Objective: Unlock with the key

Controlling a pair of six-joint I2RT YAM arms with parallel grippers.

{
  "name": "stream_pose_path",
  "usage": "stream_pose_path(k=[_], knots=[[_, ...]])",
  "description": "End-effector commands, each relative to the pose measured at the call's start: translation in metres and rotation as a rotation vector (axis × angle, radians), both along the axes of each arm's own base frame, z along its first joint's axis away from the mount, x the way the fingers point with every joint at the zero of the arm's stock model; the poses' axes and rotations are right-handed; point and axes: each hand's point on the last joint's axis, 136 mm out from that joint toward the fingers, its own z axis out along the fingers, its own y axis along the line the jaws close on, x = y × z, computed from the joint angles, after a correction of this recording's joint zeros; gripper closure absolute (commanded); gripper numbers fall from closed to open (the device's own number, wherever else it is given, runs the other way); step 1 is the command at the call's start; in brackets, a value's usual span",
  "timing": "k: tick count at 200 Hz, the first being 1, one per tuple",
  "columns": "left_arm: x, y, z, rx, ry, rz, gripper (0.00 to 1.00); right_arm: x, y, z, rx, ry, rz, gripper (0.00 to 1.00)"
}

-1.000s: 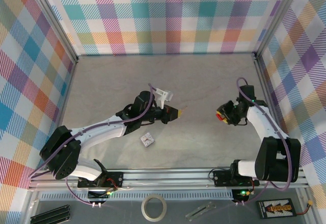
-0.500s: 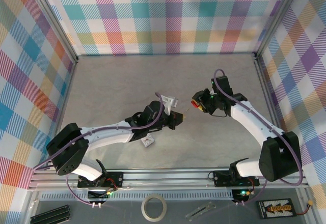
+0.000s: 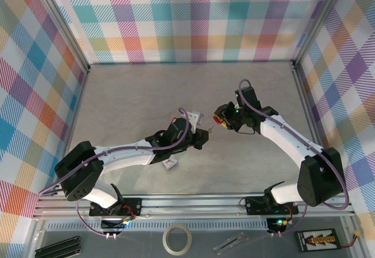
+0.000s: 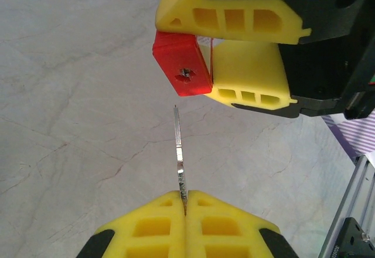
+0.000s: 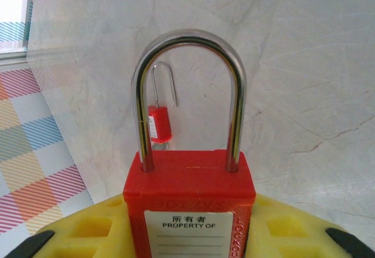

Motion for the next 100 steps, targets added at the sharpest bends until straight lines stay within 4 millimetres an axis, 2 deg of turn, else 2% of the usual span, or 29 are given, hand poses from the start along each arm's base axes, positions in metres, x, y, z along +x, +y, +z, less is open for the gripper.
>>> stream_pose_path(k=[1,66,100], knots=[[0.003,-0.005,0.006,-0.03,-0.009,0.016,1.0,0.008,0.008,0.009,0.011,-0.034,0.0,0.75],[0.006,0.0,0.017,-0.083,-0.009,0.01,1.0,0.005,0.014,0.0,0.004,-0.024,0.02,0.75],[0.005,-0.001,0.014,-0.112,0.013,-0.004,1.0,0.004,0.019,0.001,0.009,-0.031,0.036,0.75]])
